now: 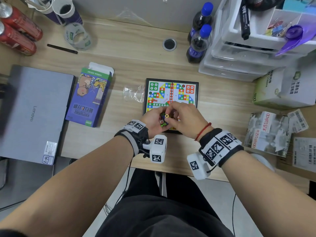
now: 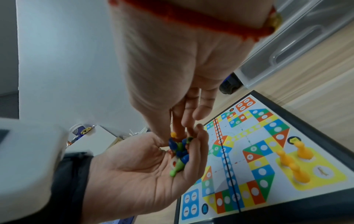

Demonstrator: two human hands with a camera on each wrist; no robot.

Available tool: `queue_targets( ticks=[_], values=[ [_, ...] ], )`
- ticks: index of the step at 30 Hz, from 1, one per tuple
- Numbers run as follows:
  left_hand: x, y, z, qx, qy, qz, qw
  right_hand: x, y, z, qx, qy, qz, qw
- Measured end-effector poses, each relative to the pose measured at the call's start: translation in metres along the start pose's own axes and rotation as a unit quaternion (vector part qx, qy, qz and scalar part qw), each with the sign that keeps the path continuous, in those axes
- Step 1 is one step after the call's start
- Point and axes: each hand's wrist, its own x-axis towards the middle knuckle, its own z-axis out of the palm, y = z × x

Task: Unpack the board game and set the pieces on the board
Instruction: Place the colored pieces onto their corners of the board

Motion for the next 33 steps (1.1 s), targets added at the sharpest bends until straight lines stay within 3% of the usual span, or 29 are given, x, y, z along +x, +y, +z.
queue_targets(
  ticks=[4, 8, 12, 17, 27, 33],
  values=[
    [-0.001, -0.002, 0.005, -0.024, 0.02, -0.007, 0.999, -0.007, 0.006, -0.008, 0.029, 0.041, 0.009, 0.999],
    [-0.001, -0.004, 0.007, 0.018, 0.042, -0.01, 0.999, -0.017, 0.032, -0.018, 0.008, 0.104, 0.041, 0.994],
    [0.003, -0.013, 0.009, 0.041, 0.09, 0.003, 0.995, -0.04, 0.063, -0.017, -0.051, 0.06, 0.122, 0.989],
    [0.005, -0.024, 0.014, 0.041, 0.118, 0.011, 0.992, -0.057, 0.075, -0.003, -0.021, 0.05, 0.2, 0.978],
    [0.003, -0.034, 0.014, 0.046, 0.125, 0.011, 0.991, -0.048, 0.09, 0.028, 0.052, 0.048, 0.204, 0.976],
    [0.005, -0.034, 0.015, 0.048, 0.125, 0.005, 0.991, -0.05, 0.096, 0.031, 0.043, 0.053, 0.225, 0.972]
  ],
)
